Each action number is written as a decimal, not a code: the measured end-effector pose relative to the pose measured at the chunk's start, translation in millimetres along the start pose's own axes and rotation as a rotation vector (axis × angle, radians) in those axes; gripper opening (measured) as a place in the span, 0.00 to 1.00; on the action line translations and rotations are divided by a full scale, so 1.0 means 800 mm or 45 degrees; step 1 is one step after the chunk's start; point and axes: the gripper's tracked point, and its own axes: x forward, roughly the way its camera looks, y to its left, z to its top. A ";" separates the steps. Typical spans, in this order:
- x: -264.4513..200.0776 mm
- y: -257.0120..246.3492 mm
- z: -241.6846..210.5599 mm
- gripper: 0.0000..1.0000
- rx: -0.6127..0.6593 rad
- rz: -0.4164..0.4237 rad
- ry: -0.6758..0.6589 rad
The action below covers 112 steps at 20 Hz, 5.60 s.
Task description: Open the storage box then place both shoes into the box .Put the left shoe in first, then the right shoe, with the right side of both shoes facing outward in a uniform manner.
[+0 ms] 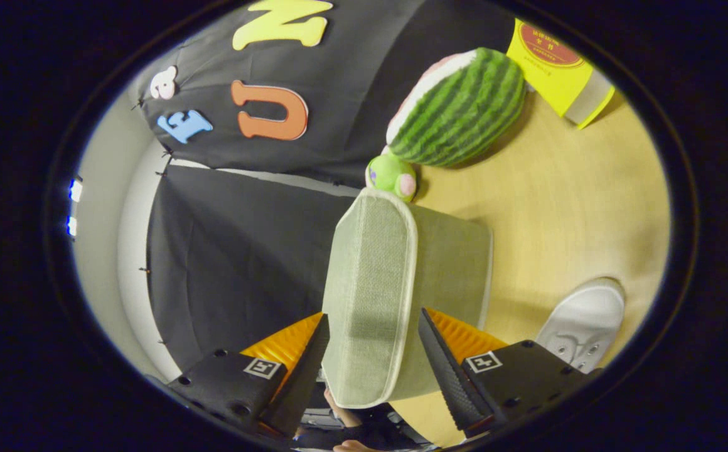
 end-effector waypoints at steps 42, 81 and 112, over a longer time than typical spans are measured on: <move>-0.015 0.269 -0.002 0.06 -0.277 -0.044 -0.130; -0.008 0.109 -0.043 1.00 -0.433 -0.735 -0.196; -0.182 -0.132 -0.128 0.06 -0.168 -1.141 0.076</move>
